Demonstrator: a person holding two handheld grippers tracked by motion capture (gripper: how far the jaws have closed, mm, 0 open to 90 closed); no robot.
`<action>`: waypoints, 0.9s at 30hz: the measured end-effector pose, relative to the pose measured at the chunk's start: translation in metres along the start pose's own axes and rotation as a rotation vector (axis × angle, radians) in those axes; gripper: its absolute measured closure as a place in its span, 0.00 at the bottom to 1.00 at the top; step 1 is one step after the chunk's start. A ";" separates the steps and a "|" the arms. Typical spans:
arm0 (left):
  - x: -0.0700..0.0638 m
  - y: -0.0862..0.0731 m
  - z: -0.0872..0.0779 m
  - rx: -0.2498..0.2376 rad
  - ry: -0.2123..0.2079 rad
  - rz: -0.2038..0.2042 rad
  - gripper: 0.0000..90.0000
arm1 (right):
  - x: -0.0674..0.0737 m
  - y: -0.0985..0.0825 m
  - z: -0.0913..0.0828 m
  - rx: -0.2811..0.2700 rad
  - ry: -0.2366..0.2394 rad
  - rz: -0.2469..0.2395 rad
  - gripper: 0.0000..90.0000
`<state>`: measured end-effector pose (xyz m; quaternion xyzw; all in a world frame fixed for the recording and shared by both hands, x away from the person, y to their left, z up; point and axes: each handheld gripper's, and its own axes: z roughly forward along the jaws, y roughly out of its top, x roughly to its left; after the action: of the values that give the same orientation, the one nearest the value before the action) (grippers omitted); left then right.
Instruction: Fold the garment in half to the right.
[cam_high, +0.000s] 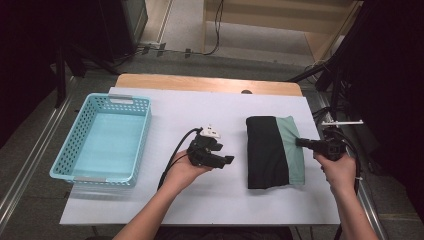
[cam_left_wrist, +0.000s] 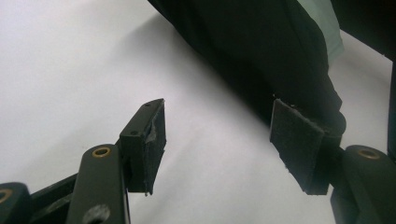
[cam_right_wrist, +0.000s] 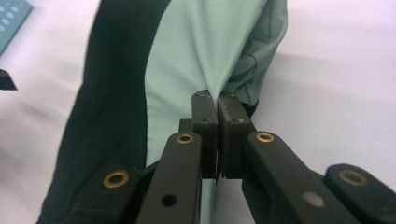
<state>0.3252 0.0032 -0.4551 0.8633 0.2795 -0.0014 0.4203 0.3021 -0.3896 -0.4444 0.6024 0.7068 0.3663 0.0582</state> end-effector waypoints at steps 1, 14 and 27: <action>0.000 0.000 0.000 0.000 0.001 0.001 0.41 | -0.002 -0.001 0.000 0.002 -0.005 0.004 0.94; 0.003 -0.001 -0.001 0.003 0.007 0.006 0.41 | -0.025 -0.010 0.018 0.052 -0.024 0.060 0.94; 0.002 -0.002 0.002 0.011 0.005 0.009 0.41 | -0.039 -0.017 0.039 0.109 -0.025 0.103 0.94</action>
<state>0.3267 0.0039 -0.4579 0.8668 0.2765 0.0014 0.4149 0.3190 -0.4074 -0.4965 0.6447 0.6931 0.3222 0.0152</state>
